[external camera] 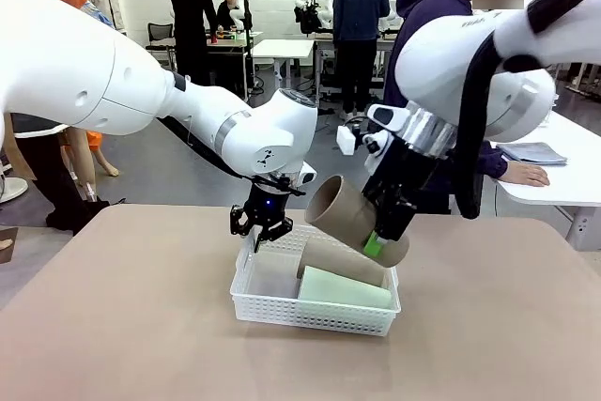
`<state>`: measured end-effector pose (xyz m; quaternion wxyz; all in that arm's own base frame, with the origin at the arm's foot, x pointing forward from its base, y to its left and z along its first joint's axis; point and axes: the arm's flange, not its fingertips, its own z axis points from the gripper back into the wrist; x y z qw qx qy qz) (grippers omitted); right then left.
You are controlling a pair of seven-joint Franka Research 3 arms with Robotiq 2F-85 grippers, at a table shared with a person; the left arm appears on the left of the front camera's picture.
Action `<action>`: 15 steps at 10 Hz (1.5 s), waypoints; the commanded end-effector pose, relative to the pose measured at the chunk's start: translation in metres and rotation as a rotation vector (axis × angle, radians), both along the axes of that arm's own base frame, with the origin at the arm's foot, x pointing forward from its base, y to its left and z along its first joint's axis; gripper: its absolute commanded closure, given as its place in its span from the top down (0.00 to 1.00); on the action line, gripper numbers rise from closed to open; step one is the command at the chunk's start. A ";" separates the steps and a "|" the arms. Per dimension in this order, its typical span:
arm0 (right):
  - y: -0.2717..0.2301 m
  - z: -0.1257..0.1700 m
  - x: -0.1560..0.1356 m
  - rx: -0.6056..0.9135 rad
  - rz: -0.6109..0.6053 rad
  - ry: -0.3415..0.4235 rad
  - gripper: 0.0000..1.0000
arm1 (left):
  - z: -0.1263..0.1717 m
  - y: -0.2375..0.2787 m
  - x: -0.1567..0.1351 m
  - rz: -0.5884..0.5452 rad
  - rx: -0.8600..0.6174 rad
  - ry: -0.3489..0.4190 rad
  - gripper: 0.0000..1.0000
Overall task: Clean and organize the cups into the basket.
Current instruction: Pick up the Reusable plastic cup from the right side of the table and stack it inside the Organizing basket in the center of the table.
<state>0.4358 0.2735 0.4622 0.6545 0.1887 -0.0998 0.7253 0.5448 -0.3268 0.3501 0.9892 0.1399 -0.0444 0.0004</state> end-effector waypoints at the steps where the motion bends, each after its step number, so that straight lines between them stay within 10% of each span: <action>1: 0.007 -0.017 0.017 -0.050 -0.030 0.008 0.81 | 0.000 0.003 -0.001 -0.005 0.012 -0.004 0.00; 10: 0.021 -0.071 0.042 -0.049 -0.010 0.064 0.81 | 0.000 0.003 -0.001 -0.005 0.012 -0.004 0.00; 12: 0.020 -0.070 0.041 -0.048 -0.014 0.068 1.00 | 0.000 0.003 -0.001 -0.005 0.012 -0.004 0.00; 15: 0.017 -0.064 0.040 -0.041 -0.017 0.053 1.00 | 0.000 0.003 -0.001 -0.005 0.012 -0.004 0.00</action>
